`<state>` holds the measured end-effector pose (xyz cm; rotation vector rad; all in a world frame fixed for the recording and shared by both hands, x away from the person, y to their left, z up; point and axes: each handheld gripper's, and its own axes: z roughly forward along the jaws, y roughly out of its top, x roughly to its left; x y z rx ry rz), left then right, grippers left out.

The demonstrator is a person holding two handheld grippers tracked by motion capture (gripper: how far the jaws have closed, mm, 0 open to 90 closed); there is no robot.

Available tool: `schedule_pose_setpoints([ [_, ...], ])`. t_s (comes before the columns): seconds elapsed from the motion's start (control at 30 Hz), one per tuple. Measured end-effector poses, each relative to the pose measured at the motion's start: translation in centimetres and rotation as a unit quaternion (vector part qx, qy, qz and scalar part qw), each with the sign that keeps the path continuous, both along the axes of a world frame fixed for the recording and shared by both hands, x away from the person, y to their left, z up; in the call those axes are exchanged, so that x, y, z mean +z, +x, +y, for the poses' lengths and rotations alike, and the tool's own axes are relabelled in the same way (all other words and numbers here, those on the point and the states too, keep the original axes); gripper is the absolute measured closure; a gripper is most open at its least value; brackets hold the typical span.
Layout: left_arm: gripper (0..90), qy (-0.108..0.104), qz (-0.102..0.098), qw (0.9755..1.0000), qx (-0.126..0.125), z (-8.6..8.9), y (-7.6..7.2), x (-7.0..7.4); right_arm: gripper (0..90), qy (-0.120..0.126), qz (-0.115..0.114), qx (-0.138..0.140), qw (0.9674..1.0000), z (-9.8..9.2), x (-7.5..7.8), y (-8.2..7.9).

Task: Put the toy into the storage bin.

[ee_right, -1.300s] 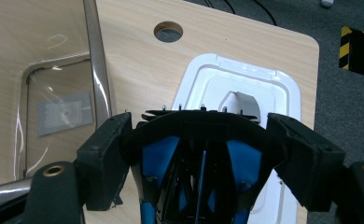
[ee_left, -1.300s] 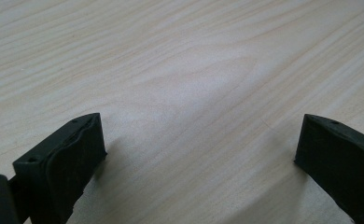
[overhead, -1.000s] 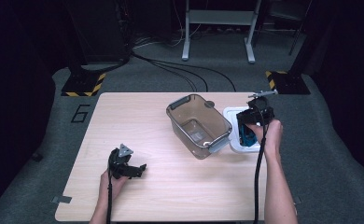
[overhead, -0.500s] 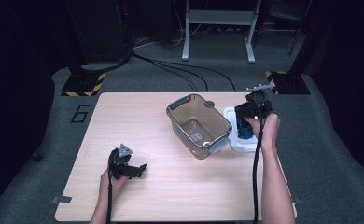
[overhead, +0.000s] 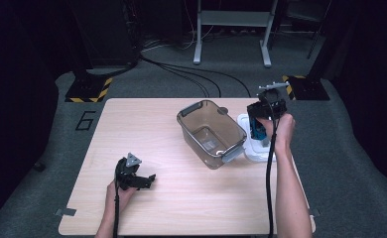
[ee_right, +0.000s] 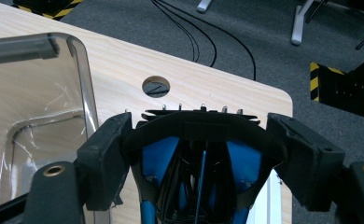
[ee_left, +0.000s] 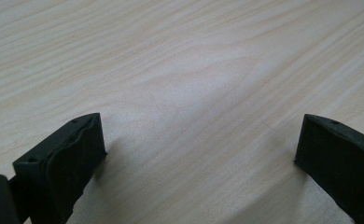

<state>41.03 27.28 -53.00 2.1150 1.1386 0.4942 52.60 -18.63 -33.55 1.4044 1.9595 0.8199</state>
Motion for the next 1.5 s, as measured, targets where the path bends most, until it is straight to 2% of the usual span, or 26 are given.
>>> schedule_pose_setpoints([
  [0.53, 1.4, 0.0, 0.0, 1.0, 0.0, 0.0, 0.0, 0.0, 24.5, -0.015, -0.043, 0.01, 0.9989, 1.5, 3.5, 0.1],
  [0.87, 1.4, 0.0, 0.0, 1.0, 0.0, 0.0, 0.0, 0.0, 24.5, -0.021, -0.061, 0.034, 0.9973, 3.4, 5.5, -0.2],
  [0.97, 1.3, 0.0, 0.0, 1.0, 0.0, 0.0, 0.0, 0.0, 24.5, -0.024, -0.068, 0.044, 0.9964, 4.1, 5.8, -0.3],
  [1.23, 1.4, 0.0, 0.0, 1.0, 0.0, 0.0, 0.0, 0.0, 24.5, -0.012, -0.067, 0.072, 0.9951, 6.0, 6.1, -0.3],
  [1.5, 1.3, 0.001, 0.0, 1.0, 0.0, 0.0, 0.0, 0.0, 24.4, 0.002, -0.059, 0.099, 0.9933, 7.8, 5.5, -0.2],
])
